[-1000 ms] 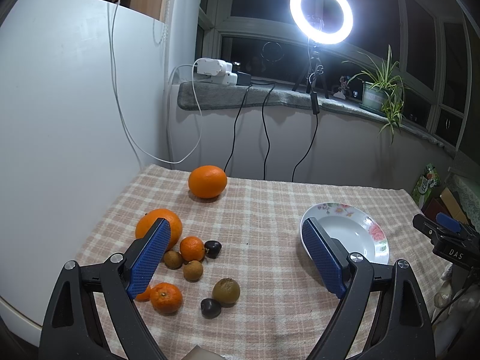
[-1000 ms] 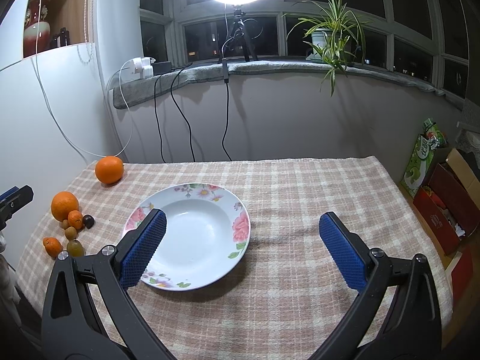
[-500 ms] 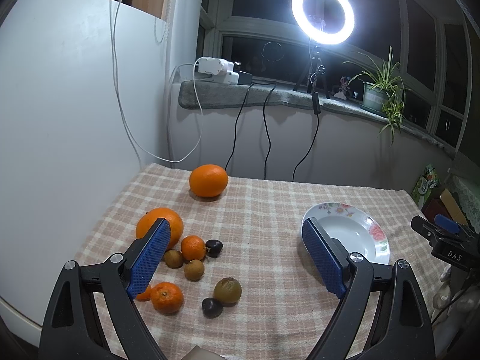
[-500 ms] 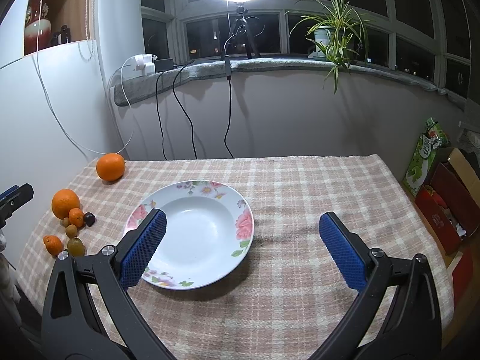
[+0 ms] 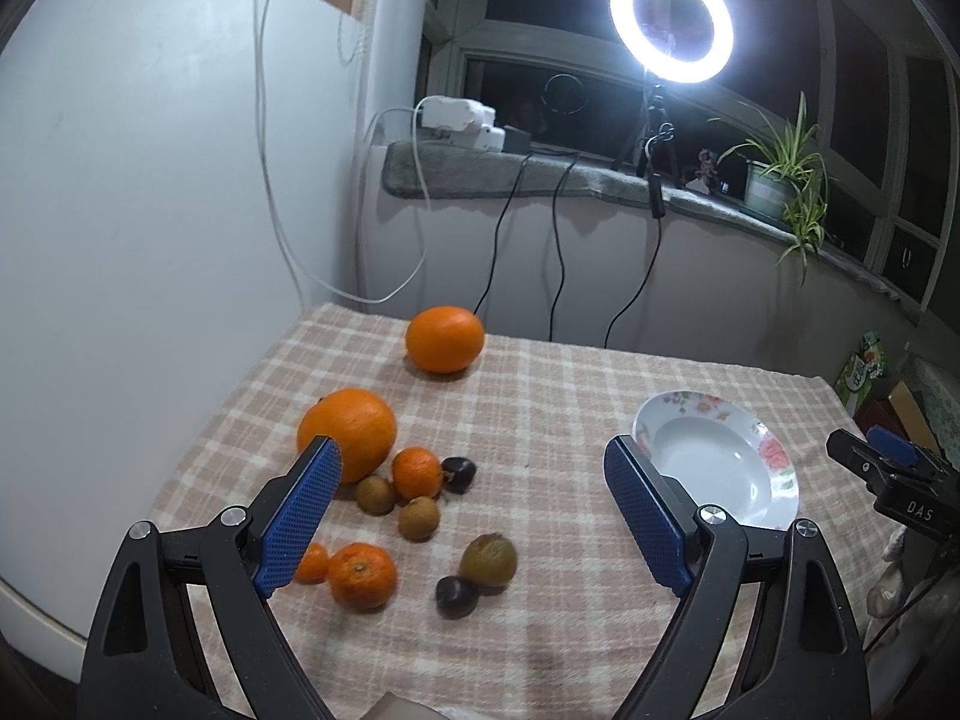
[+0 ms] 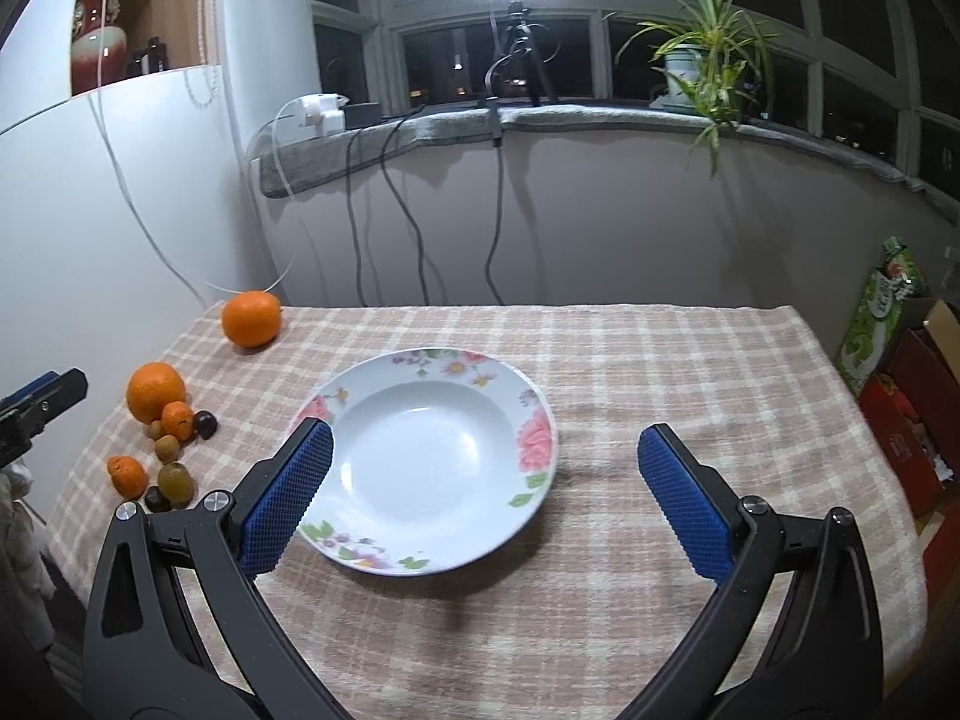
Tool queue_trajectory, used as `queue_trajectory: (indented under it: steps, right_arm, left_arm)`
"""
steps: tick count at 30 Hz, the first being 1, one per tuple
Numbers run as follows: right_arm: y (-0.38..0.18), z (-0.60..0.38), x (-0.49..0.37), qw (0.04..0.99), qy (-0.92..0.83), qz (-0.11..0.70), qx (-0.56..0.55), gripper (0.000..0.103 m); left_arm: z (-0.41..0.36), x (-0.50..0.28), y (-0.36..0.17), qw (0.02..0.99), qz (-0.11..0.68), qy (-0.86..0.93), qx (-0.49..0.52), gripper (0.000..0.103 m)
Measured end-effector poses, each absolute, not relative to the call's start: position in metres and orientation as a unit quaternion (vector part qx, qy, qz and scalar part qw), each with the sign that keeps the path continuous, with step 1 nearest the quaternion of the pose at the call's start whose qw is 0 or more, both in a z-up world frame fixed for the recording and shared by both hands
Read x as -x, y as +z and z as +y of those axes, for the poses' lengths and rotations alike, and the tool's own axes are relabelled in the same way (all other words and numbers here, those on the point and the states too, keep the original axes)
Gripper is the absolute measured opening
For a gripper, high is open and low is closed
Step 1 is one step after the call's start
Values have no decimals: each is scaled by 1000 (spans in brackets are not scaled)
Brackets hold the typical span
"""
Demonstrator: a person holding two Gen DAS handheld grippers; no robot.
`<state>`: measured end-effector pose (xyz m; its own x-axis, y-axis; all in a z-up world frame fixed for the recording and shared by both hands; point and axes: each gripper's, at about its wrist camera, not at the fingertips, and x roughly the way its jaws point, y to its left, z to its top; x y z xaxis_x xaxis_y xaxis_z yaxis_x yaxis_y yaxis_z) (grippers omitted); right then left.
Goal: Organize fruits
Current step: 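Grasp a tangerine with the left tool while the right tool grasps a brown kiwi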
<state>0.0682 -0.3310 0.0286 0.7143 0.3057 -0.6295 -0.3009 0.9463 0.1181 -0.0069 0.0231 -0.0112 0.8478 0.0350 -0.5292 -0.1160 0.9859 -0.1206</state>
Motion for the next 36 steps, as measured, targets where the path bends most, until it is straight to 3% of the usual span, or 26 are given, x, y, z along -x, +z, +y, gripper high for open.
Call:
queue_trajectory:
  steps: [15,21,30,36]
  right_arm:
    - [22,-278,-63,898,266,350,9,102]
    - [12,-248,-57,872,325,365,23,94]
    - [-8,-201,-51,823,403,399,42,71]
    - [-25,-170,-54,791,442,421,49,60]
  left_arm:
    - [68,29,-39,944,302,83,107,88]
    - [81,34,-53,935,321,81,127,74]
    - [85,36,-72,924,345,55,152,49]
    - [85,29,-82,919,358,50,157,45]
